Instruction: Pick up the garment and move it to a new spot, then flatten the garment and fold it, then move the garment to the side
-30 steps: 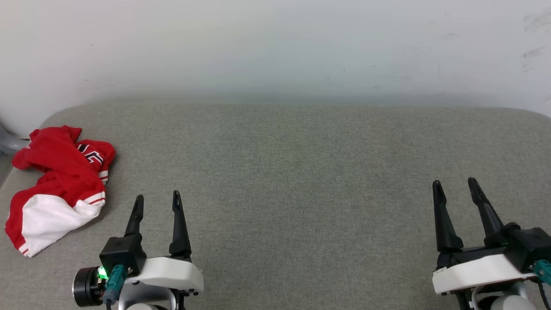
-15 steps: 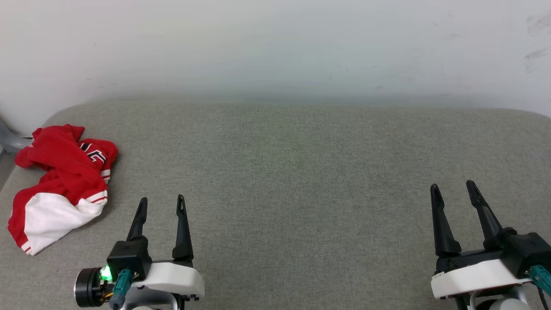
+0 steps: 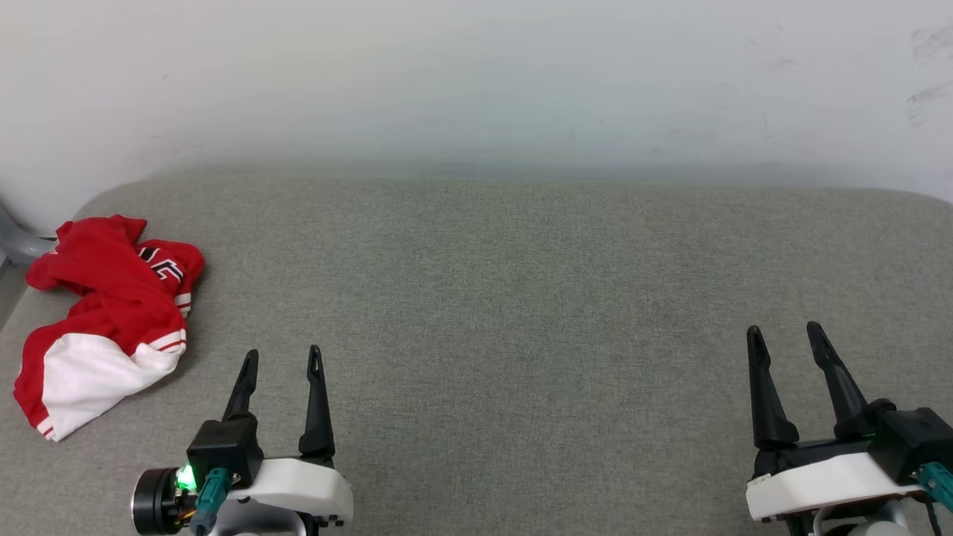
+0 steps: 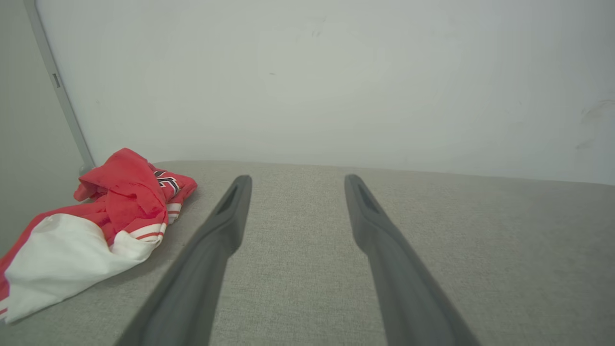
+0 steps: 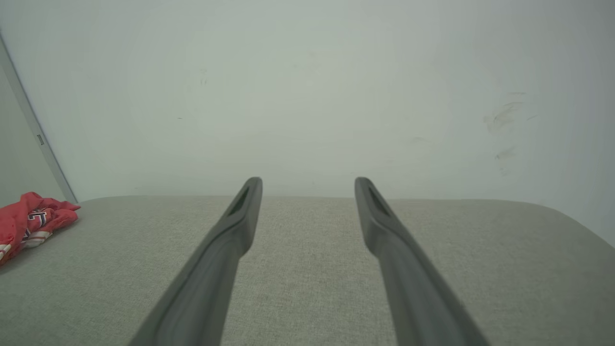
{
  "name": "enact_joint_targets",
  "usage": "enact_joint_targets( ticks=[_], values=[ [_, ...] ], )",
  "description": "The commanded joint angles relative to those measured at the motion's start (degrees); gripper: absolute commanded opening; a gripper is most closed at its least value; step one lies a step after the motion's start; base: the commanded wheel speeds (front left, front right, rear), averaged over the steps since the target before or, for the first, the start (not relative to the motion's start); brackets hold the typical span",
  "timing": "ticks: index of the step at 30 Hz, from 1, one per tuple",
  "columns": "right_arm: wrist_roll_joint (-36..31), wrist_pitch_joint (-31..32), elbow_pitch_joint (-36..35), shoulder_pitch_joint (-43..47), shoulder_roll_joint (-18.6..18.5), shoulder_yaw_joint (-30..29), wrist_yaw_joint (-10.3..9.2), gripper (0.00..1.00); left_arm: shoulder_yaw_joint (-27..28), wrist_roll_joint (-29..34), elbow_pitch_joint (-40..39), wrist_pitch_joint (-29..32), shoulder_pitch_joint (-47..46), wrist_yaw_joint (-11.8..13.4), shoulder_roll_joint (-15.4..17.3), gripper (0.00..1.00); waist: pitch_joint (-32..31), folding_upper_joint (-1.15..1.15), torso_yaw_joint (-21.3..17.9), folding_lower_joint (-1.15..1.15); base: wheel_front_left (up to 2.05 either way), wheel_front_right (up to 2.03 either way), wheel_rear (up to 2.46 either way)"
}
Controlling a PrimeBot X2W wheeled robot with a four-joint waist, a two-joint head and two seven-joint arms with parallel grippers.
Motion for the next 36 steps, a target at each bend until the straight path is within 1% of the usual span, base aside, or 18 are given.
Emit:
enact_joint_targets(
  ticks=[1,13,24,31,36],
  values=[
    [0.24,-0.14,0.09,0.44,0.15,-0.11,-0.04,1.00,0.01,-0.31,0.16,-0.44,0.31,-0.09,-0.08,1.00,0.00,0.00,0.00,0.01,0.00,0.00,0.00],
    [0.61,-0.14,0.75,0.43,0.16,-0.07,-0.04,1.00,-0.32,-0.60,1.33,-0.44,-0.09,0.28,-0.09,1.00,0.00,0.00,0.03,0.01,0.00,0.00,0.00],
    [0.37,-0.14,0.87,0.66,0.16,0.02,-0.04,1.00,-0.32,-0.36,1.64,-0.44,-0.60,0.84,-0.09,1.00,0.14,0.00,0.82,0.01,0.00,0.00,0.00],
    [0.30,-0.14,0.59,0.91,0.16,0.11,-0.04,1.00,0.95,-0.47,1.20,-0.44,-0.89,1.29,-0.09,1.00,0.33,0.00,3.06,0.01,0.00,0.00,0.00],
    [0.09,-0.14,0.47,1.00,0.16,0.14,-0.04,1.00,1.12,-0.14,1.14,-0.39,-1.35,0.83,-0.08,1.00,0.55,0.00,6.02,0.01,0.00,0.00,0.00]
  ],
)
